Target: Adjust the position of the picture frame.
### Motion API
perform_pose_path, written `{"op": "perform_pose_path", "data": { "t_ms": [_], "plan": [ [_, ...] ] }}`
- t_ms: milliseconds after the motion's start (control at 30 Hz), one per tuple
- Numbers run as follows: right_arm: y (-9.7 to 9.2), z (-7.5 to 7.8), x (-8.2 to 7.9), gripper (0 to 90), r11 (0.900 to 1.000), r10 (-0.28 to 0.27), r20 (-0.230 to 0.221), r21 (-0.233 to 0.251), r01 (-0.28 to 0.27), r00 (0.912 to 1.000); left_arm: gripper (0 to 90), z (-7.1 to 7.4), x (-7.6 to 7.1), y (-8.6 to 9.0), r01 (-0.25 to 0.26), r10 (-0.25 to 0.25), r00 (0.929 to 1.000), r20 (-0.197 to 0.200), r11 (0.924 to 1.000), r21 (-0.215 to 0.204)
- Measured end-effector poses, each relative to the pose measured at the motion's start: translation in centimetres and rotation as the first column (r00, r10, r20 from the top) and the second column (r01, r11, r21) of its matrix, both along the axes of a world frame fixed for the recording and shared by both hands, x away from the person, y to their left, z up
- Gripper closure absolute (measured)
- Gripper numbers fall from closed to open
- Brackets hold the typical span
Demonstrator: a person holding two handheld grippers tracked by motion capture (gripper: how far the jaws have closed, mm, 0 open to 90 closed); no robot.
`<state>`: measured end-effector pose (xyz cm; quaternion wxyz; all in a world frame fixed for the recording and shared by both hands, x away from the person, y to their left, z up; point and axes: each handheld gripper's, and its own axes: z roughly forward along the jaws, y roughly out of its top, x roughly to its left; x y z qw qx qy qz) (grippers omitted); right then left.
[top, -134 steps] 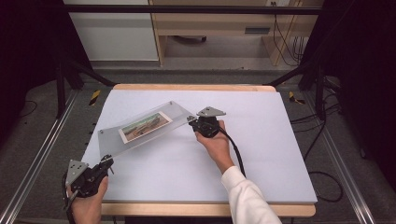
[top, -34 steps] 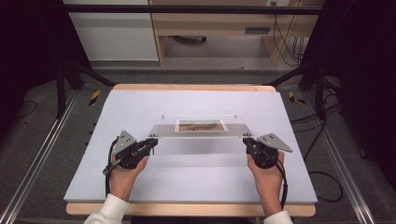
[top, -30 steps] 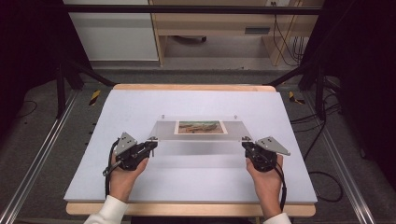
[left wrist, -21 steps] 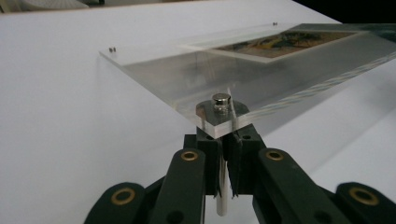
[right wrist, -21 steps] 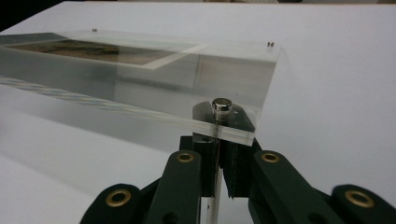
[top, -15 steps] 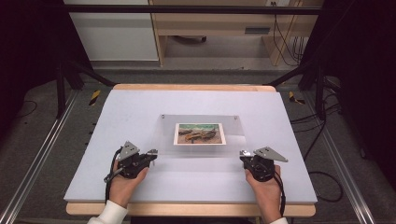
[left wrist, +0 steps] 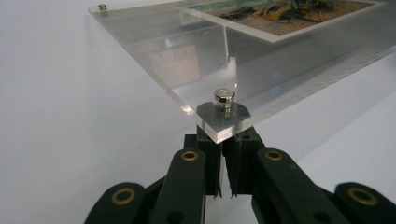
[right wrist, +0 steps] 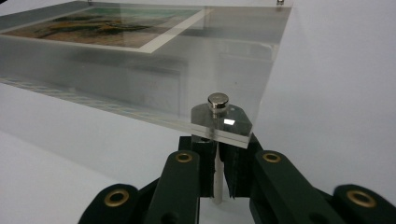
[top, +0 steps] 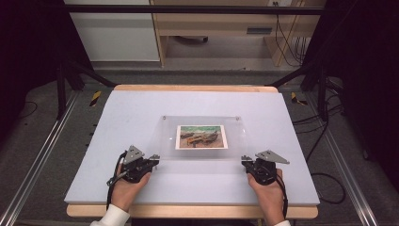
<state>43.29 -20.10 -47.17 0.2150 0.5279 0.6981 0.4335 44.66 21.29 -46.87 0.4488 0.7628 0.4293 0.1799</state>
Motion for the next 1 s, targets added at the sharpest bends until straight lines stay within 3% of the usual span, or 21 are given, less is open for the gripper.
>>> {"op": "perform_pose_path", "data": {
  "t_ms": [367,433,567,733,900,1000],
  "plan": [
    [-0.1,-0.3,0.1,83.6,1.0000,-0.003,-0.011,-0.004,0.003,0.9999,83.7,-0.3,-0.1,-0.2,0.012,-0.012,0.9999,-0.012,0.9998,0.015],
    [-0.2,-0.3,0.1,82.1,1.0000,0.001,-0.009,-0.002,-0.002,1.0000,80.2,-0.2,-0.1,-0.2,0.015,-0.015,0.9998,-0.010,0.9996,0.022],
    [-0.5,-0.3,-0.1,66.9,0.9999,0.011,-0.025,-0.013,-0.012,0.9996,67.0,0.1,-0.6,-0.2,0.021,-0.022,0.9998,0.004,0.9981,0.057],
    [-1.0,0.2,-1.0,43.2,0.9980,0.044,-0.030,-0.044,-0.046,0.9986,44.2,0.4,-0.9,0.2,0.035,-0.034,0.9992,-0.019,0.9987,0.038],
    [-1.7,0.9,-1.8,29.3,0.9982,0.045,-0.004,-0.039,-0.045,0.9990,29.9,0.8,-1.2,0.6,0.045,-0.045,0.9986,-0.026,0.9990,0.000],
    [-2.2,1.3,-1.9,23.1,0.9992,0.030,0.013,-0.025,-0.030,0.9995,22.6,1.2,-1.3,0.9,0.044,-0.045,0.9990,-0.010,0.9986,-0.029]
  ]
}}
